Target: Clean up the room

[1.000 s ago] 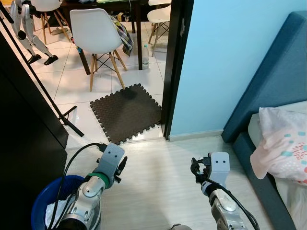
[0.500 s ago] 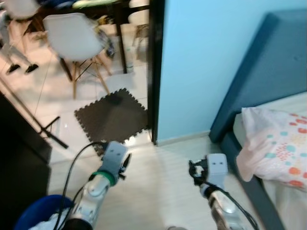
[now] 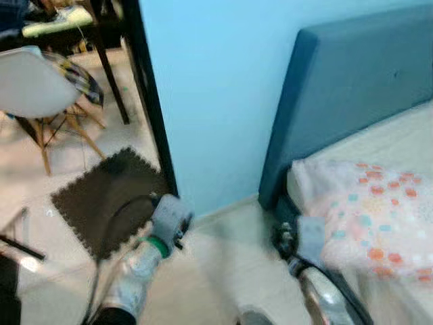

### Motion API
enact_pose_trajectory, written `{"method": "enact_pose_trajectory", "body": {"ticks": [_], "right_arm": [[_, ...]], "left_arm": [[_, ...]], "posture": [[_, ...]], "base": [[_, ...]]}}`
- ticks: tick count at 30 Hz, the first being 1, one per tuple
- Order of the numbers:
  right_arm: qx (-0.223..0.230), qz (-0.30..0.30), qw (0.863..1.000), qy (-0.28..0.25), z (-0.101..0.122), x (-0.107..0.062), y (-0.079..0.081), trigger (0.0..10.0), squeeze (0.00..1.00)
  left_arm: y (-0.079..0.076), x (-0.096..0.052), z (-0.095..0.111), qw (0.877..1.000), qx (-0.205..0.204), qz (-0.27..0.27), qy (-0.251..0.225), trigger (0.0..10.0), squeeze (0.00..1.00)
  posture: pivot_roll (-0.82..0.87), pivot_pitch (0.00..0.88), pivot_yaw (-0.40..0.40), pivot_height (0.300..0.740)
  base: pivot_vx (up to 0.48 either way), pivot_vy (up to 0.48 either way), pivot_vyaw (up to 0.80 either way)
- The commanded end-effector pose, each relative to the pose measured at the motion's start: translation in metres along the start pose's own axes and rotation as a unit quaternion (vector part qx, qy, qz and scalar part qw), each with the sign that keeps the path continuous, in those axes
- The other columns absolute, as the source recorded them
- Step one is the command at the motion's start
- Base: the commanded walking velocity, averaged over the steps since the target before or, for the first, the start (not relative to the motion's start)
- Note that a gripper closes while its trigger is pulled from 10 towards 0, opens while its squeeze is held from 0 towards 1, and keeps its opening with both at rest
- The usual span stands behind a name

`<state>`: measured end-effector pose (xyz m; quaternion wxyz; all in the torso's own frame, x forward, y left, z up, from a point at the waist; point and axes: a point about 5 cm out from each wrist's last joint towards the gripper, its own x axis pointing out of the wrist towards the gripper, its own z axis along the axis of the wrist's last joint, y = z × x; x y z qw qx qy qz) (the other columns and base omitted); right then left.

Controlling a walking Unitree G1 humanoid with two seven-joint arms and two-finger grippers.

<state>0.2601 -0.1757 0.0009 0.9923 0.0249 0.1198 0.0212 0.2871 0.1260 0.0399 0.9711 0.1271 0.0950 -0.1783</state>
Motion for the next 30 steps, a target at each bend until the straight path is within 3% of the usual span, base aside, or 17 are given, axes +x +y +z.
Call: {"method": "enact_pose_trajectory", "body": {"ticks": [1,8,19,30], "right_arm": [[0.006,0.013,1.000,0.007,-0.0037,0.0001,0.0113,10.0,0.00],[0.006,0.012,1.000,0.009,-0.0038,0.0001,0.0108,10.0,0.00],[0.010,0.009,1.000,0.011,-0.0040,0.0005,0.0097,10.0,0.00],[0.020,0.005,1.000,0.012,-0.0040,0.0009,0.0083,10.0,0.00]], "left_arm": [[0.0075,-0.0062,-0.0101,1.000,0.004,0.008,0.021,10.0,0.00],[0.0069,-0.0063,-0.0095,1.000,0.006,0.005,0.020,10.0,0.00],[0.0049,-0.0061,-0.0073,1.000,0.008,-0.001,0.012,10.0,0.00],[0.0027,-0.0072,-0.0040,1.000,0.011,-0.017,0.002,10.0,0.00]], "posture": [[-0.16,0.021,0.062,0.740],[-0.16,0.022,0.063,0.740],[-0.16,0.021,0.061,0.740],[-0.16,0.020,0.060,0.740]], "base": [[0.394,0.000,0.00],[0.380,0.000,-0.14],[0.370,0.000,-0.79],[0.000,0.000,-0.78]]}}
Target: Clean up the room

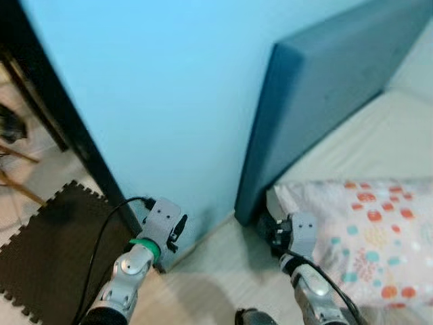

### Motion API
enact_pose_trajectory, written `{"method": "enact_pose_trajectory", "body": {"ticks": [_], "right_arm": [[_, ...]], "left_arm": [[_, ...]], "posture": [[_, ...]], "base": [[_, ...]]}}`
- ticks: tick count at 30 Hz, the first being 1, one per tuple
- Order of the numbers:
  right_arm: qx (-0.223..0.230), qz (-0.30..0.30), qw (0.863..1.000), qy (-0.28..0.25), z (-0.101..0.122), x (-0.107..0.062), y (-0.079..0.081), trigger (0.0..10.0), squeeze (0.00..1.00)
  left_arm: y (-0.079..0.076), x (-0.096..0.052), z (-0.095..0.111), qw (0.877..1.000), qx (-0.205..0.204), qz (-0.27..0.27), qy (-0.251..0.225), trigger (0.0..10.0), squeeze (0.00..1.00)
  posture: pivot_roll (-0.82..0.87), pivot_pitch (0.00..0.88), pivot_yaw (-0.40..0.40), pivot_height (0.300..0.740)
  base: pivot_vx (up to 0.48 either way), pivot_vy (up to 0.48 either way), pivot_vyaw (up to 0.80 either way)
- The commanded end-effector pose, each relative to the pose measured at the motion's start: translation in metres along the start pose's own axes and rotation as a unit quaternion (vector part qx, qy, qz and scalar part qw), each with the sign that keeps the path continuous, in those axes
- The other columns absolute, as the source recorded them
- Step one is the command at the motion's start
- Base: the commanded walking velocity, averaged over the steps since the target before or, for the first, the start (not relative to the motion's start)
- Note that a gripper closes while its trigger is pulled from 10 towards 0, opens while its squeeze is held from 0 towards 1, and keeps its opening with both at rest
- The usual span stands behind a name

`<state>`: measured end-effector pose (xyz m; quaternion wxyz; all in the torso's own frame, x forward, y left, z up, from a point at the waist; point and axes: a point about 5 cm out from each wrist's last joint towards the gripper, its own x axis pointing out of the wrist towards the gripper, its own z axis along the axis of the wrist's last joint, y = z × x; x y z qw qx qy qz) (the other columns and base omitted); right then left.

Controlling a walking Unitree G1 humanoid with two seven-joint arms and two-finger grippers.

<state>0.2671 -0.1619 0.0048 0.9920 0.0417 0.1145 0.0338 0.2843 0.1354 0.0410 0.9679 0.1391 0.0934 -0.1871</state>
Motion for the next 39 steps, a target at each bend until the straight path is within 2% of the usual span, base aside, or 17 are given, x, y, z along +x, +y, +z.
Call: {"method": "enact_pose_trajectory", "body": {"ticks": [1,8,14,17,20,22,24,26,28,31,33,37,39], "right_arm": [[0.006,-0.011,1.000,0.017,-0.008,-0.006,-0.006,10.0,0.00],[0.009,-0.018,1.000,0.009,-0.005,-0.005,-0.007,10.0,0.00],[0.016,-0.032,0.999,-0.027,0.010,-0.001,-0.012,10.0,0.00],[0.004,-0.035,0.997,-0.071,0.028,0.001,-0.014,10.0,0.00],[-0.002,-0.035,0.995,-0.090,0.037,0.001,-0.014,10.0,0.00],[-0.020,-0.024,0.989,-0.142,0.061,0.000,-0.011,10.0,0.00],[-0.020,-0.024,0.989,-0.142,0.061,0.000,-0.011,10.0,0.00],[-0.033,-0.012,0.981,-0.190,0.086,-0.002,-0.007,10.0,0.00],[-0.037,-0.009,0.976,-0.215,0.100,-0.004,-0.005,10.0,0.00],[-0.038,-0.009,0.974,-0.223,0.105,-0.005,-0.005,10.0,0.00],[-0.038,-0.014,0.972,-0.232,0.111,-0.006,-0.007,10.0,0.00],[-0.038,-0.016,0.972,-0.232,0.113,-0.007,-0.007,10.0,0.00],[-0.030,-0.018,0.973,-0.226,0.113,-0.007,-0.007,10.0,0.00]], "left_arm": [[-0.005,-0.001,0.000,1.000,-0.004,-0.010,-0.002,10.0,0.00],[-0.004,0.000,0.007,1.000,-0.013,-0.007,-0.016,10.0,0.00],[-0.003,0.002,0.021,0.999,-0.026,-0.002,-0.042,10.0,0.00],[-0.003,0.005,0.037,0.997,-0.025,-0.002,-0.069,10.0,0.00],[-0.003,0.006,0.044,0.996,-0.026,0.000,-0.081,10.0,0.00],[-0.002,0.009,0.063,0.994,-0.030,0.004,-0.108,10.0,0.00],[-0.002,0.009,0.063,0.994,-0.030,0.004,-0.108,10.0,0.00],[-0.001,0.010,0.080,0.991,-0.036,0.009,-0.132,10.0,0.00],[-0.001,0.011,0.090,0.988,-0.044,0.011,-0.146,10.0,0.00],[-0.001,0.011,0.093,0.988,-0.047,0.012,-0.150,10.0,0.00],[0.000,0.011,0.104,0.985,-0.057,0.018,-0.161,10.0,0.00],[0.000,0.011,0.108,0.984,-0.062,0.020,-0.164,10.0,0.00],[0.000,0.012,0.117,0.982,-0.074,0.023,-0.171,10.0,0.00]], "posture": [[-0.16,0.020,0.060,0.740],[-0.16,0.020,0.059,0.740],[-0.16,0.020,0.059,0.740],[-0.16,0.022,0.057,0.740],[-0.16,0.022,0.057,0.740],[-0.17,0.022,0.056,0.740],[-0.17,0.022,0.056,0.740],[-0.18,0.020,0.056,0.740],[-0.18,0.016,0.056,0.740],[-0.18,0.016,0.056,0.740],[-0.18,0.010,0.055,0.740],[-0.18,0.010,0.055,0.740],[-0.18,0.002,0.058,0.740]], "base": [[0.000,0.000,-0.77],[0.000,0.000,-0.77],[0.000,0.000,-0.77],[0.000,0.000,-0.77],[0.000,0.000,-0.77],[0.000,0.000,-0.77],[0.000,0.000,-0.77],[0.000,0.000,-0.78],[0.000,0.000,-0.78],[0.000,0.000,-0.78],[0.000,0.000,-0.78],[0.000,0.000,-0.78],[0.000,0.000,-0.78]]}}
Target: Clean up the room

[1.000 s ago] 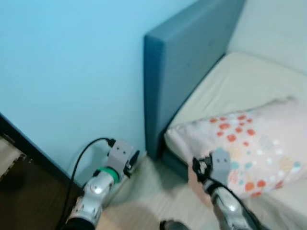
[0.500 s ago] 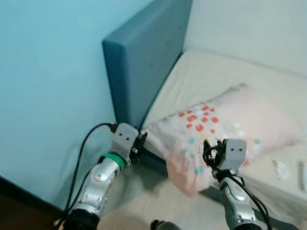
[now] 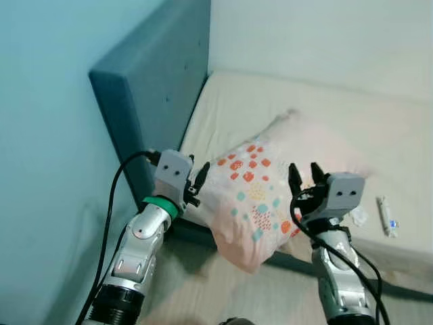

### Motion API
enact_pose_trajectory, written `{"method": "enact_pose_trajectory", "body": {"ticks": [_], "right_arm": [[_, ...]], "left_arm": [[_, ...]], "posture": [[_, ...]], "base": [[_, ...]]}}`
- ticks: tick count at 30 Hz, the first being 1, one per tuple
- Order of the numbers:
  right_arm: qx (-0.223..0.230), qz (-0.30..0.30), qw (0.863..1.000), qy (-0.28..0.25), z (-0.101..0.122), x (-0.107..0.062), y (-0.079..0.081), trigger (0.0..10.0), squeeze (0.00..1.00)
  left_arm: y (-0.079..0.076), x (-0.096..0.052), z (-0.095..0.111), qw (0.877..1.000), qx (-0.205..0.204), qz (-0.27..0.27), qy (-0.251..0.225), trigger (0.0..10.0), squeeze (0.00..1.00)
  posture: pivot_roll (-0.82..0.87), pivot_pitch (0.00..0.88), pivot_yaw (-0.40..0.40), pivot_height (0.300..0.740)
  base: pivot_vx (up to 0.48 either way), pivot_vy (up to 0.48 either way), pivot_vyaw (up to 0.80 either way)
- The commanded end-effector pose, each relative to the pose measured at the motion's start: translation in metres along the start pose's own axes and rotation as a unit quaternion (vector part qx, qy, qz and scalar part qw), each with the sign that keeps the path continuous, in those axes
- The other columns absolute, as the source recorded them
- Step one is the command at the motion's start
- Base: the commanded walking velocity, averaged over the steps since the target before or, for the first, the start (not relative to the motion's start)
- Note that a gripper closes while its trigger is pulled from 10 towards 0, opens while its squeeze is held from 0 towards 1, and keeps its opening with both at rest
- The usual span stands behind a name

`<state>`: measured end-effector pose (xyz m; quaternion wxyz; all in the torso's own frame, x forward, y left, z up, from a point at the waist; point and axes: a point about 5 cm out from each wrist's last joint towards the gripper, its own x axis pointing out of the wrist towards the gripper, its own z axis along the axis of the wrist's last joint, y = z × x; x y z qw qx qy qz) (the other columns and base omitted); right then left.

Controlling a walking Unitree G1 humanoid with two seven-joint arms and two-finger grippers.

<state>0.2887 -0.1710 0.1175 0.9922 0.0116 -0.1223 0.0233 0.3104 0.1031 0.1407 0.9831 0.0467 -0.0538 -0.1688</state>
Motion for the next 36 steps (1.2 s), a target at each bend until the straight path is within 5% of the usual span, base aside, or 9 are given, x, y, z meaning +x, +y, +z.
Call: {"method": "enact_pose_trajectory", "body": {"ticks": [1,18,23,27,36], "right_arm": [[0.008,-0.017,1.000,0.014,-0.003,-0.003,-0.007,10.0,0.00],[0.033,-0.002,0.998,0.051,-0.014,-0.004,0.005,10.0,0.00],[0.038,0.035,0.997,0.059,-0.016,0.005,0.018,10.0,0.00],[0.042,0.079,0.994,0.063,-0.015,0.020,0.033,10.0,0.00],[0.044,0.084,0.993,0.063,-0.015,0.026,0.039,10.0,0.00]], "left_arm": [[-0.007,0.004,0.011,1.000,-0.013,-0.009,-0.014,10.0,0.00],[-0.007,0.003,0.014,1.000,0.019,0.001,-0.003,10.0,0.00],[0.024,-0.009,-0.001,0.994,0.059,0.079,0.035,10.0,0.00],[0.064,-0.037,-0.016,0.979,0.079,0.173,0.078,10.0,0.00],[0.053,-0.034,-0.011,0.982,0.083,0.157,0.065,10.0,0.00]], "posture": [[-0.18,0.002,0.058,0.740],[-0.16,0.000,0.051,0.740],[-0.08,0.000,0.000,0.740],[-0.03,0.003,-0.027,0.740],[-0.03,0.004,-0.004,0.740]], "base": [[0.000,0.000,-0.78],[0.000,0.000,-0.78],[0.000,0.000,-0.78],[0.000,0.000,-0.78],[0.000,0.000,-0.78]]}}
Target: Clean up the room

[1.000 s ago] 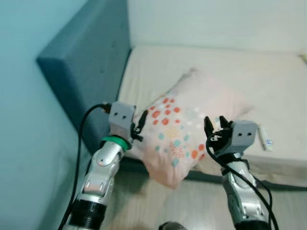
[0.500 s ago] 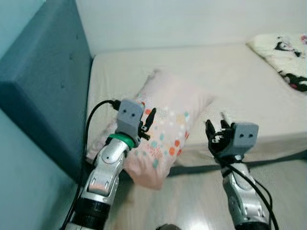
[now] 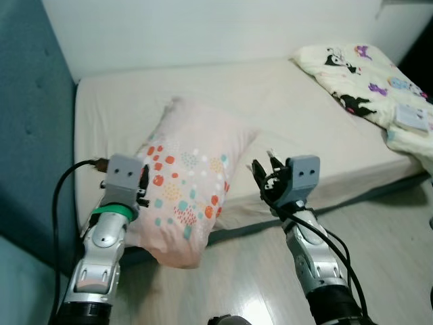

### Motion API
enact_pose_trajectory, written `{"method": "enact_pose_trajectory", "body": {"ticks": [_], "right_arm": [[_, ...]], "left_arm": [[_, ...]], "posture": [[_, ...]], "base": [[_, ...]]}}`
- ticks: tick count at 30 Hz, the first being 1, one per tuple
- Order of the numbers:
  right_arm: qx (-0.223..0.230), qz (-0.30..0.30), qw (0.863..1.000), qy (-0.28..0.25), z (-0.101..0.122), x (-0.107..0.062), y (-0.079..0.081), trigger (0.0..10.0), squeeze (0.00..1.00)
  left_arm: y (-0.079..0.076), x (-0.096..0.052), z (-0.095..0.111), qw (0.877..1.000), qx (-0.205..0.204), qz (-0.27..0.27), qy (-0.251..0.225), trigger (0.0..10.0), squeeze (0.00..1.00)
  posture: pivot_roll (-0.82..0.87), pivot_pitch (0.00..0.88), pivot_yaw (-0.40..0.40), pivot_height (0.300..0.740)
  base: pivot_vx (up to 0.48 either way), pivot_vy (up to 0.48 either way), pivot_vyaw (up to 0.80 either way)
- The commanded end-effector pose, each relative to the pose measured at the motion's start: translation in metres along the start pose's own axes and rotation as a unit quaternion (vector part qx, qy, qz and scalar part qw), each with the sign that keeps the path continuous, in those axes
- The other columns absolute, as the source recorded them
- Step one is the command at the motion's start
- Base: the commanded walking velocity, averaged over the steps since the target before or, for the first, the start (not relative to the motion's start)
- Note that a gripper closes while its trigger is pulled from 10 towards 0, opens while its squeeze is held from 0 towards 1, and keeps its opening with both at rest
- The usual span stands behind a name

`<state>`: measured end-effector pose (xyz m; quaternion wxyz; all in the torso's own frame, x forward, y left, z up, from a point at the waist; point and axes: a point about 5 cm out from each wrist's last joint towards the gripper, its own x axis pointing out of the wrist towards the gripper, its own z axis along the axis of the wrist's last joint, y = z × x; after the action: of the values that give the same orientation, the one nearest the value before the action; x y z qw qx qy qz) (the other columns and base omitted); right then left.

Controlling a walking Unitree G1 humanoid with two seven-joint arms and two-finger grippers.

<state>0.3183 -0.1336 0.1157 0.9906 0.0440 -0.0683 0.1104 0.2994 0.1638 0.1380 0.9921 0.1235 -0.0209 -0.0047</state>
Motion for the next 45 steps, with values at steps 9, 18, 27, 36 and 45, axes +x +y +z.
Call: {"method": "enact_pose_trajectory", "body": {"ticks": [9,18,27,36,45], "right_arm": [[0.008,0.018,1.000,0.011,-0.010,-0.010,0.010,10.0,0.00],[-0.016,0.014,1.000,0.020,-0.014,-0.015,0.006,10.0,0.00],[-0.005,0.014,1.000,0.020,-0.015,-0.015,0.007,10.0,0.00],[0.028,0.051,0.997,0.049,-0.025,-0.022,0.016,10.0,0.00],[0.052,0.018,0.996,0.074,-0.039,-0.030,0.009,10.0,0.00]], "left_arm": [[-0.021,0.009,0.009,0.999,0.012,-0.030,-0.026,10.0,0.00],[-0.026,0.011,0.010,0.999,0.007,-0.035,-0.025,10.0,0.00],[-0.021,0.010,0.007,0.999,0.016,-0.026,-0.022,10.0,0.00],[-0.021,-0.005,-0.024,0.991,-0.029,-0.094,0.090,10.0,0.00],[-0.033,-0.016,-0.045,0.983,0.049,-0.154,0.093,10.0,0.00]], "posture": [[-0.08,0.007,0.020,0.740],[-0.10,0.011,0.024,0.740],[-0.09,0.010,0.028,0.740],[-0.10,0.013,0.042,0.740],[-0.11,0.008,0.053,0.740]], "base": [[0.304,0.000,-0.17],[0.468,0.000,0.00],[0.212,0.000,0.00],[0.000,0.000,0.00],[0.000,0.000,0.00]]}}
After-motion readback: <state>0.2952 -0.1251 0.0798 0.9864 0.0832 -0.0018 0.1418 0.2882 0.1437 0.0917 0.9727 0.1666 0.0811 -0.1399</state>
